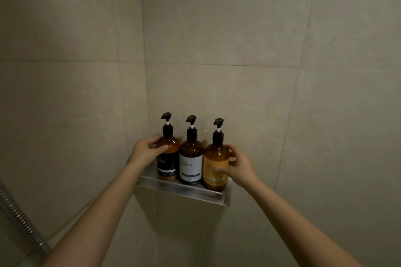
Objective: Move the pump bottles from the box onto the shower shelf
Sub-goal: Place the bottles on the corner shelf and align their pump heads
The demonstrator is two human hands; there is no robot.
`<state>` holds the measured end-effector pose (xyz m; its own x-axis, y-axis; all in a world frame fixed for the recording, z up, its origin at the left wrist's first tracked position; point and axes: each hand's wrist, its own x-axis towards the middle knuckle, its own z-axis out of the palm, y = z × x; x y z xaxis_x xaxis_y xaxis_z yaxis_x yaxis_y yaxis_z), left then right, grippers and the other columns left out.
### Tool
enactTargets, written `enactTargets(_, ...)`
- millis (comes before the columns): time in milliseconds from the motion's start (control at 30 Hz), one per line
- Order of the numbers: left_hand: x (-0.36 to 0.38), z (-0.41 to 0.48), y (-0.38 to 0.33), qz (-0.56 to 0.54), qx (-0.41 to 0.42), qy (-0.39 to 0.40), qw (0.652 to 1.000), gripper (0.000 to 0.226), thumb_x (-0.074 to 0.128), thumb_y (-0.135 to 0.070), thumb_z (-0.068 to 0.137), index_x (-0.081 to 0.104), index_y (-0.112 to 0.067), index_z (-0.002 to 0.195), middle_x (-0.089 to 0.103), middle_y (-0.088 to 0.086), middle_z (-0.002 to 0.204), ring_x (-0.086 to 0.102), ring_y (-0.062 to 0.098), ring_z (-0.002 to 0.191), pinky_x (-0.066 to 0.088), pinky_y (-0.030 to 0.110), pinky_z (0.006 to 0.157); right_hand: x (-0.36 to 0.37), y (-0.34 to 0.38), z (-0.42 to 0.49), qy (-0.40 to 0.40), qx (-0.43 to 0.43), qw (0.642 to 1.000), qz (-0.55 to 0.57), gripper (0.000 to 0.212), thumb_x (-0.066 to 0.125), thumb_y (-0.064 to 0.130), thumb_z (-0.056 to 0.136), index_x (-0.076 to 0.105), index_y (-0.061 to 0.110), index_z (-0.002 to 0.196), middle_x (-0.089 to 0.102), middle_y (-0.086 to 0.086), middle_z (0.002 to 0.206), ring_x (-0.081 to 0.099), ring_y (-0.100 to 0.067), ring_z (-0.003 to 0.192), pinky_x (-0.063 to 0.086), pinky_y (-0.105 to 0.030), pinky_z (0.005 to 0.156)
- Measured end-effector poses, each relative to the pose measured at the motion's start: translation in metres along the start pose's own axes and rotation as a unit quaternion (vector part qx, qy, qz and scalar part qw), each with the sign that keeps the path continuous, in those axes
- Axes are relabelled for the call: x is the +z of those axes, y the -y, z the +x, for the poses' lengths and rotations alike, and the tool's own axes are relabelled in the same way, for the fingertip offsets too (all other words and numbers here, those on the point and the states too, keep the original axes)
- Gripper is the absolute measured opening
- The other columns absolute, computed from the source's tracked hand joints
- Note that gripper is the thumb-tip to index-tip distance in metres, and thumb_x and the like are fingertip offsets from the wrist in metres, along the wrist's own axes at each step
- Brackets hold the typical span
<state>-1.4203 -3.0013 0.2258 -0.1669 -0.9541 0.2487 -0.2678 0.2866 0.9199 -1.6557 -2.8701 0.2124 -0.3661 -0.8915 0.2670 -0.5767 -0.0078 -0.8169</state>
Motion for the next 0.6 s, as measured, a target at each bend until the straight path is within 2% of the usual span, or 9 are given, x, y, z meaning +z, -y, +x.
enactTargets(167,0.002,-0.001,0.0,0.009,-0.003,-0.002,1.0,0.06,0.072,-0.015,0.078,0.049,-0.011,0.133,0.051,0.01,0.137,0.048,0.026,0.124,0.039,0.035,0.099,-0.006,0.0,-0.001,0.021,0.011,1.0,0.0,0.083,0.082,0.016,0.067,0.039,0.019,0.138,0.05,-0.006,0.135,0.053,-0.024,0.119,0.052,-0.036,0.092)
enactTargets(267,0.005,-0.008,-0.002,0.036,0.02,-0.035,0.999,0.059,0.071,-0.02,0.079,0.049,-0.012,0.134,0.053,0.009,0.136,0.05,0.025,0.123,0.041,0.036,0.097,-0.021,0.015,0.003,0.041,0.024,0.998,0.029,0.091,0.081,0.014,0.067,0.032,0.019,0.143,0.047,-0.007,0.137,0.051,-0.025,0.12,0.05,-0.029,0.084)
enactTargets(333,0.009,-0.02,-0.004,0.045,0.042,-0.099,0.993,0.057,0.07,-0.027,0.079,0.051,-0.016,0.132,0.055,0.007,0.133,0.053,0.023,0.119,0.044,0.034,0.093,-0.038,0.036,0.009,-0.043,0.003,0.996,0.075,0.072,0.075,0.012,0.075,0.041,0.02,0.138,0.053,-0.007,0.129,0.054,-0.021,0.111,0.05,-0.023,0.076)
enactTargets(400,0.016,-0.035,-0.004,0.071,0.086,-0.15,0.982,0.052,0.069,-0.032,0.079,0.054,-0.021,0.128,0.058,0.003,0.128,0.055,0.02,0.114,0.046,0.032,0.09,-0.056,0.063,0.015,-0.129,-0.067,0.986,0.078,0.048,0.069,0.015,0.08,0.054,0.02,0.125,0.06,-0.003,0.114,0.058,-0.016,0.102,0.051,-0.025,0.079)
enactTargets(433,0.021,-0.042,-0.005,0.08,0.116,-0.167,0.976,0.049,0.068,-0.032,0.08,0.056,-0.022,0.126,0.059,0.002,0.124,0.055,0.018,0.111,0.047,0.031,0.089,-0.062,0.078,0.019,-0.14,-0.109,0.982,0.06,0.038,0.068,0.016,0.081,0.059,0.02,0.118,0.062,0.0,0.107,0.059,-0.013,0.099,0.052,-0.026,0.082)
enactTargets(533,0.032,-0.051,-0.007,0.088,0.163,-0.208,0.96,0.045,0.068,-0.029,0.08,0.058,-0.021,0.123,0.06,0.0,0.118,0.055,0.014,0.108,0.044,0.025,0.087,-0.06,0.129,0.036,-0.072,-0.211,0.975,-0.023,0.016,0.064,0.021,0.085,0.067,0.021,0.101,0.063,0.01,0.091,0.059,-0.001,0.084,0.049,-0.017,0.074)
enactTargets(600,0.034,-0.048,-0.007,0.077,0.124,-0.207,0.967,0.051,0.068,-0.029,0.081,0.054,-0.019,0.128,0.058,0.002,0.127,0.053,0.017,0.117,0.043,0.029,0.095,-0.044,0.159,0.051,0.024,-0.26,0.96,-0.104,0.014,0.062,0.021,0.086,0.068,0.02,0.1,0.063,0.011,0.089,0.058,0.0,0.082,0.047,-0.017,0.072)
